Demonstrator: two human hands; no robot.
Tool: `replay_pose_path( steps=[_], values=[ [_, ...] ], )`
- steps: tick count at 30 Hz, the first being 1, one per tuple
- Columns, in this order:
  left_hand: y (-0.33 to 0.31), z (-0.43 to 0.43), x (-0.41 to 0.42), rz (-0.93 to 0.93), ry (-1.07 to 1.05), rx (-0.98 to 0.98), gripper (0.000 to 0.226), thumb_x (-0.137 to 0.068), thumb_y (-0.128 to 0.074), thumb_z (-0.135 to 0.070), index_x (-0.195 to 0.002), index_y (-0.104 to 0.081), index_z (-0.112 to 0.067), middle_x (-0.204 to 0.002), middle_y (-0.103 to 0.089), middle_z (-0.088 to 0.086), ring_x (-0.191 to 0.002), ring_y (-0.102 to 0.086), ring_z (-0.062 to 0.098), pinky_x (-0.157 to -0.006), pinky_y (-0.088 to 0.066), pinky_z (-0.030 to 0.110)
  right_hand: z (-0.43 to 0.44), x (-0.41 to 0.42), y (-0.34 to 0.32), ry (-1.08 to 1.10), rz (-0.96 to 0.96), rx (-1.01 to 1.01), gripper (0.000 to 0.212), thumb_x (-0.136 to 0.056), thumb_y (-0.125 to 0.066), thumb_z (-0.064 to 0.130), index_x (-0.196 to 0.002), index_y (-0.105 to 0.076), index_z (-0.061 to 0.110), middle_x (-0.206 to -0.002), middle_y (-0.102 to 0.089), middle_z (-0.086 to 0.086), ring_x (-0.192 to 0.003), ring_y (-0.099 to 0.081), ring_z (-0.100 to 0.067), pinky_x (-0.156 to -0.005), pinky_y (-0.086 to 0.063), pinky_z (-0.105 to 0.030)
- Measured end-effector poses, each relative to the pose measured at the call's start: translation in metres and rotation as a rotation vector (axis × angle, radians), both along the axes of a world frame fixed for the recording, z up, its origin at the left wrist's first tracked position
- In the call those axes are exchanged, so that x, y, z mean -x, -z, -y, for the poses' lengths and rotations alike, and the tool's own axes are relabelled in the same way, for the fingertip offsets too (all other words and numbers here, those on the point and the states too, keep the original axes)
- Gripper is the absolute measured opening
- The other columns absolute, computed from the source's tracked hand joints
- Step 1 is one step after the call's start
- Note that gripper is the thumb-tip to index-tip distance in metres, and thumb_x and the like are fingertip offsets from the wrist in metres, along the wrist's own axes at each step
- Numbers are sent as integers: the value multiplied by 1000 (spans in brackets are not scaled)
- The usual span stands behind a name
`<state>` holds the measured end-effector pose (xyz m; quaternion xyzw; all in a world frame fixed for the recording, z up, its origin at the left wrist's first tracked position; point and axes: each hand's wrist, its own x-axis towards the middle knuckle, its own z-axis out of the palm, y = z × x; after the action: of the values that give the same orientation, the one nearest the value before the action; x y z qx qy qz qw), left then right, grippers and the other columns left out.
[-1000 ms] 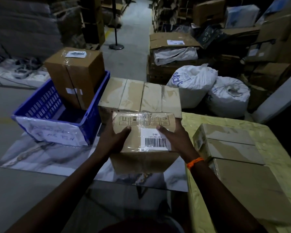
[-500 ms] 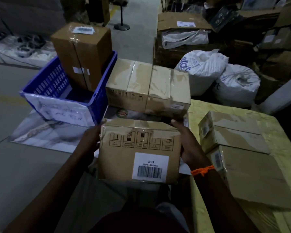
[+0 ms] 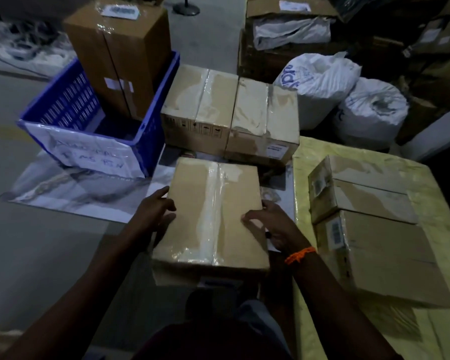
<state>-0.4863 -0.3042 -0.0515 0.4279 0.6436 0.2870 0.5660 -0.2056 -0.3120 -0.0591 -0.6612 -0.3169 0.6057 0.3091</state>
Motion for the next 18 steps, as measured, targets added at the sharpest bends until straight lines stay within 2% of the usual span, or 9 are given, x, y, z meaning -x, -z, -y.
replay_pose_path(
  steps=[2,3,6,8,9,12,14,16,18],
  values=[
    [17,-1,-1,9,-59,40,51,-96,-60,-5,-144,-53,-19,-138,-60,16,-110,-58,26,-88,-48,42,-2,8,14,19,39,-23,28,-81,-75,-7,-102,-72,11,-92,-77,-7,-81,-71,-19,-53,-52,-21],
    [23,-2,-1,-20,-80,42,56,-96,-63,-10,-148,-49,-24,-135,-62,14,-108,-59,25,-87,-49,42,-3,10,18,28,72,-28,30,-81,-76,-5,-104,-71,13,-95,-76,-7,-84,-71,-20,-53,-51,-22],
    [35,-6,0,-91,-54,-10,59,-95,-69,-22,-150,-46,-27,-128,-61,6,-106,-60,22,-79,-52,40,-8,8,33,26,142,-36,36,-80,-78,3,-113,-69,15,-107,-75,-8,-98,-71,-26,-62,-56,-33],
    [37,-9,0,-129,-30,-33,60,-95,-71,-25,-149,-46,-25,-124,-58,2,-98,-59,15,-69,-52,34,-12,5,40,49,147,-25,39,-83,-78,5,-118,-65,15,-111,-73,-7,-98,-69,-24,-68,-58,-36],
    [36,-11,-1,-152,-18,-54,61,-95,-72,-26,-149,-46,-24,-123,-57,0,-99,-59,14,-70,-53,34,-14,4,42,63,140,-30,41,-84,-78,5,-121,-64,13,-112,-72,-7,-97,-69,-21,-68,-58,-35],
    [31,-21,-4,-223,54,-86,63,-93,-73,-33,-148,-46,-22,-125,-55,-6,-113,-57,20,-89,-57,45,-24,5,44,84,127,-91,47,-85,-80,5,-128,-63,10,-115,-74,-9,-99,-72,-21,-74,-62,-34],
    [25,-28,-10,-178,100,-102,47,-94,-72,-31,-136,-52,-26,-121,-59,-9,-113,-61,15,-85,-57,34,-33,7,43,61,140,-129,48,-85,-80,5,-129,-63,11,-117,-74,-10,-105,-72,-24,-85,-62,-39],
    [17,-31,-17,-137,122,-127,26,-97,-67,-22,-115,-55,-36,-107,-59,-14,-95,-64,-4,-69,-52,15,-37,10,41,59,141,-149,48,-84,-81,4,-128,-63,8,-117,-74,-12,-108,-71,-28,-96,-59,-50],
    [17,-31,-17,-113,99,-180,25,-99,-66,-20,-114,-56,-37,-106,-61,-14,-91,-63,-9,-69,-53,14,-36,11,40,76,128,-182,48,-84,-82,6,-129,-64,8,-117,-75,-11,-108,-72,-28,-99,-57,-53]
  ],
)
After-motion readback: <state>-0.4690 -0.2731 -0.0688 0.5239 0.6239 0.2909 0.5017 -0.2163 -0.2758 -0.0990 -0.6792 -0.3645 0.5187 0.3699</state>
